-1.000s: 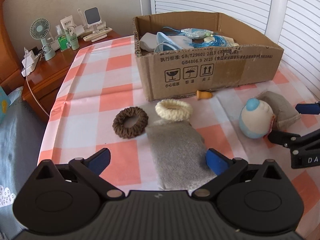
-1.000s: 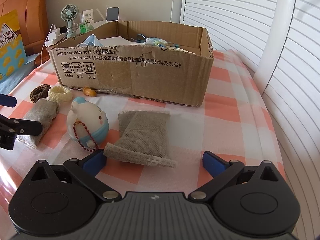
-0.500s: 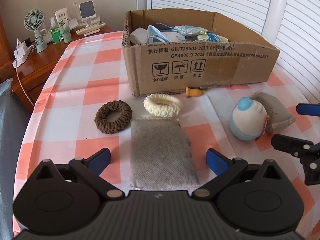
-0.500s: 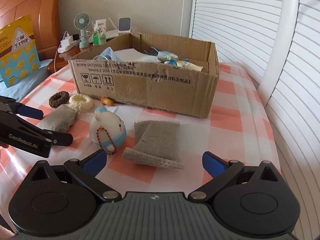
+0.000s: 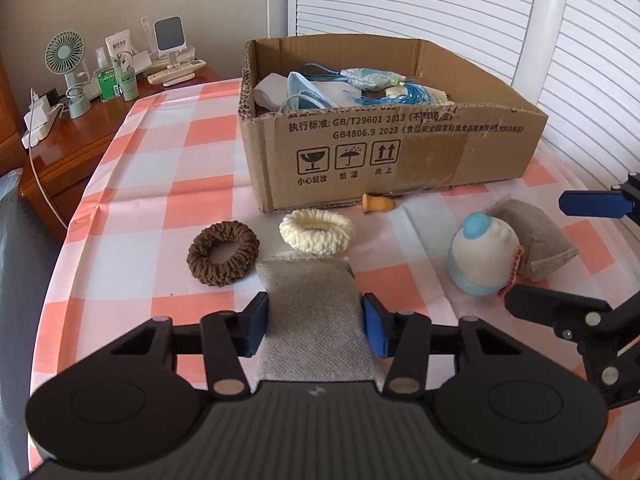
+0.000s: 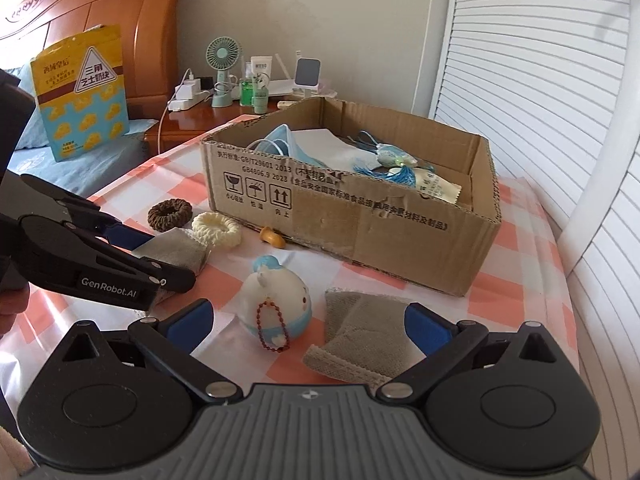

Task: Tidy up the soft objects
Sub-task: 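Grasp the grey mesh pouch with the left tool while the right tool grasps the white doll, then carry the grey pouch over the box with the left tool while the right tool drops the doll in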

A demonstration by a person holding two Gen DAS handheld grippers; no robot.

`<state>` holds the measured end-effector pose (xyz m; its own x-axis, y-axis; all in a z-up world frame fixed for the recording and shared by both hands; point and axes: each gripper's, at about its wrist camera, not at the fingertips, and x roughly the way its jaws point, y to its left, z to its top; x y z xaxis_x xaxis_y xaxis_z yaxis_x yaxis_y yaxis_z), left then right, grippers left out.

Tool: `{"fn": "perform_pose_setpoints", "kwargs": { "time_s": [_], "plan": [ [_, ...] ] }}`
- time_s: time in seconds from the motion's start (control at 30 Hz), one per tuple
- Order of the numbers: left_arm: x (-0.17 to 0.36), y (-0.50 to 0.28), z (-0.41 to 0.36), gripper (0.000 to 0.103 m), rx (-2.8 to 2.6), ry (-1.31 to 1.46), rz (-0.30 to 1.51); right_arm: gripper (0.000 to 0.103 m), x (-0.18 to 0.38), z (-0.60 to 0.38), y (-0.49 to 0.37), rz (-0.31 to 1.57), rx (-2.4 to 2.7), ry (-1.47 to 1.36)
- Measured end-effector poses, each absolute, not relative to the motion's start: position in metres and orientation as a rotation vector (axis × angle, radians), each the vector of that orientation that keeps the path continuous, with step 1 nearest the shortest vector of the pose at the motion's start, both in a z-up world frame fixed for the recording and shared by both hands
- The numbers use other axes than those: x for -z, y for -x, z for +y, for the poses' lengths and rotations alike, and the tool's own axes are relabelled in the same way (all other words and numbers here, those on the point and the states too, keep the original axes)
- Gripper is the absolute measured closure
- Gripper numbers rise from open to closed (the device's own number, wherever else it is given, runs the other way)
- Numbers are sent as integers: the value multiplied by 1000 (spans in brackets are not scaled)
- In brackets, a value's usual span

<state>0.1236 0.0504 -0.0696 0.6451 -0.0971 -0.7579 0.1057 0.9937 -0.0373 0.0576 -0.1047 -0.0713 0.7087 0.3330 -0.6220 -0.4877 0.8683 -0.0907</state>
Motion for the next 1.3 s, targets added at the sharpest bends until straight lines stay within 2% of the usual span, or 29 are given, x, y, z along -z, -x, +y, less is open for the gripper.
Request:
{"fn": "perform_pose_setpoints", "kwargs": {
  "time_s": [0.1, 0.17, 0.33, 0.47, 0.57, 0.63, 0.7, 0.77, 0.8, 0.9, 1.3],
  "plan": [
    [68, -119, 60, 56, 103, -9, 877, 2, 75, -94, -60, 641, -497, 299],
    [68, -113, 67, 56, 94, -13, 884, 12, 79, -86, -63, 646, -514, 333],
    [68, -104, 75, 54, 84, -11, 888, 26, 90, -71, -72, 664, -533, 389],
    [69, -105, 73, 43, 67, -4, 880, 38, 94, -66, -75, 673, -523, 411],
    [71, -103, 69, 43, 49, 2, 864, 50, 93, -66, -76, 676, -513, 402],
    [71, -102, 68, 45, 48, 5, 862, 52, 92, -67, -76, 681, -498, 398],
    [70, -101, 69, 57, 57, 9, 862, 52, 91, -68, -75, 682, -483, 396],
    [69, -99, 70, 59, 70, 2, 864, 53, 90, -68, -73, 681, -479, 398],
    [68, -99, 70, 64, 76, -6, 867, 53, 90, -69, -72, 681, -479, 397],
    [64, -96, 71, 70, 98, -38, 867, 53, 86, -72, -68, 681, -475, 393],
    [22, -73, 85, 71, 282, -91, 881, 53, 56, -90, -46, 672, -483, 359]
  ]
}}
